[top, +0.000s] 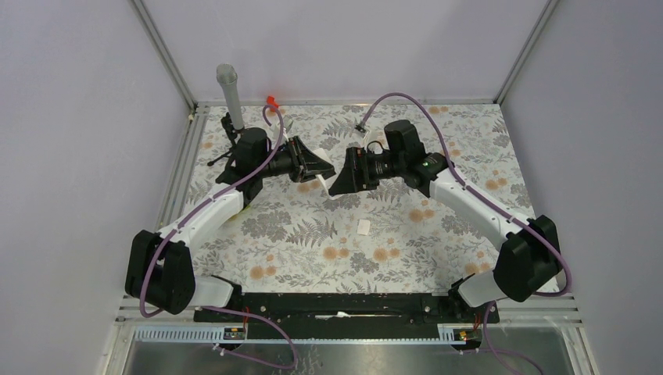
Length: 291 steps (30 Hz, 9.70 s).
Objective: Load the batteries into the remote control
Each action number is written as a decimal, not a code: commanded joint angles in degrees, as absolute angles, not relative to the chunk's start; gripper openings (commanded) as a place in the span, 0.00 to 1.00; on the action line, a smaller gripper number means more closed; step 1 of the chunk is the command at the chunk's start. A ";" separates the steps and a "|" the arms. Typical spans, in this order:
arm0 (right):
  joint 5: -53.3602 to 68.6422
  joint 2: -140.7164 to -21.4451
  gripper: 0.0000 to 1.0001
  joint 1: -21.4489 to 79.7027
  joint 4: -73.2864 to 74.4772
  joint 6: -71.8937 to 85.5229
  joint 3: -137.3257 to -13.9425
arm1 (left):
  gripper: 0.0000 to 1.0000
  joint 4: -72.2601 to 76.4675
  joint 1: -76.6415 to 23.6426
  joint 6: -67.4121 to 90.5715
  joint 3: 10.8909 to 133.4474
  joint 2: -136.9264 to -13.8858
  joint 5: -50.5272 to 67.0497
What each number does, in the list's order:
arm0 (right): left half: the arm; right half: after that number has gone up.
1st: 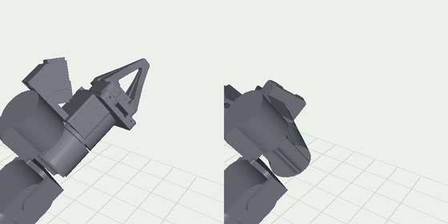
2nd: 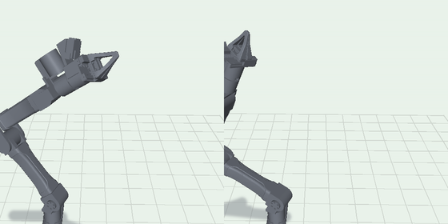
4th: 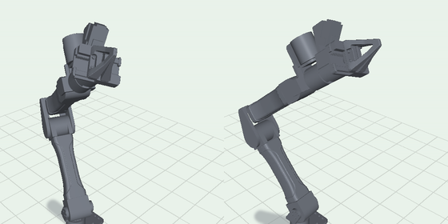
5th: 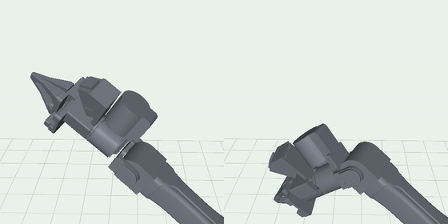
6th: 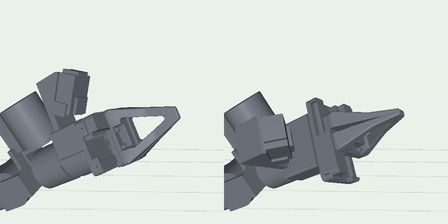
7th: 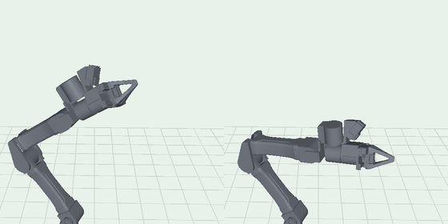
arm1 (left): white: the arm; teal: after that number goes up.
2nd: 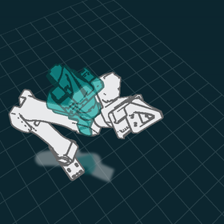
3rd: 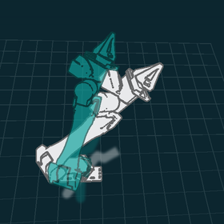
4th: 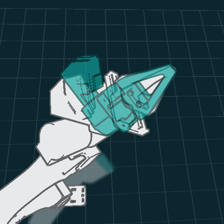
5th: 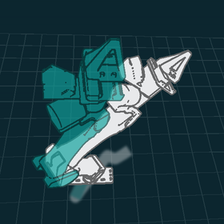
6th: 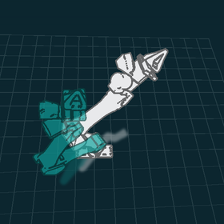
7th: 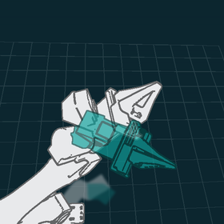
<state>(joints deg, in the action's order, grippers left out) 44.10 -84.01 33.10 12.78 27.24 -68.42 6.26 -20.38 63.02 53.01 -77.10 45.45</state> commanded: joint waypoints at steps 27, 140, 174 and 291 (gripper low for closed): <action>51.48 -84.30 0.35 33.32 1.10 30.91 -65.10 | 0.00 10.20 -20.13 71.80 56.63 -77.24 52.75; 7.18 -110.64 0.54 44.55 38.63 -30.29 -72.20 | 0.00 -4.46 -16.34 37.67 63.91 -55.95 19.51; 25.94 -68.14 0.52 37.31 30.47 -3.42 -71.35 | 0.00 21.01 -27.15 49.31 48.70 -66.71 23.70; 8.92 -86.67 0.51 50.64 37.03 -4.99 -83.99 | 0.00 13.84 -28.50 46.75 46.12 -63.73 23.51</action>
<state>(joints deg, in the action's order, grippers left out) 6.11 -85.71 50.37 36.80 -3.66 -80.86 9.93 -28.25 47.59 44.01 -65.71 23.90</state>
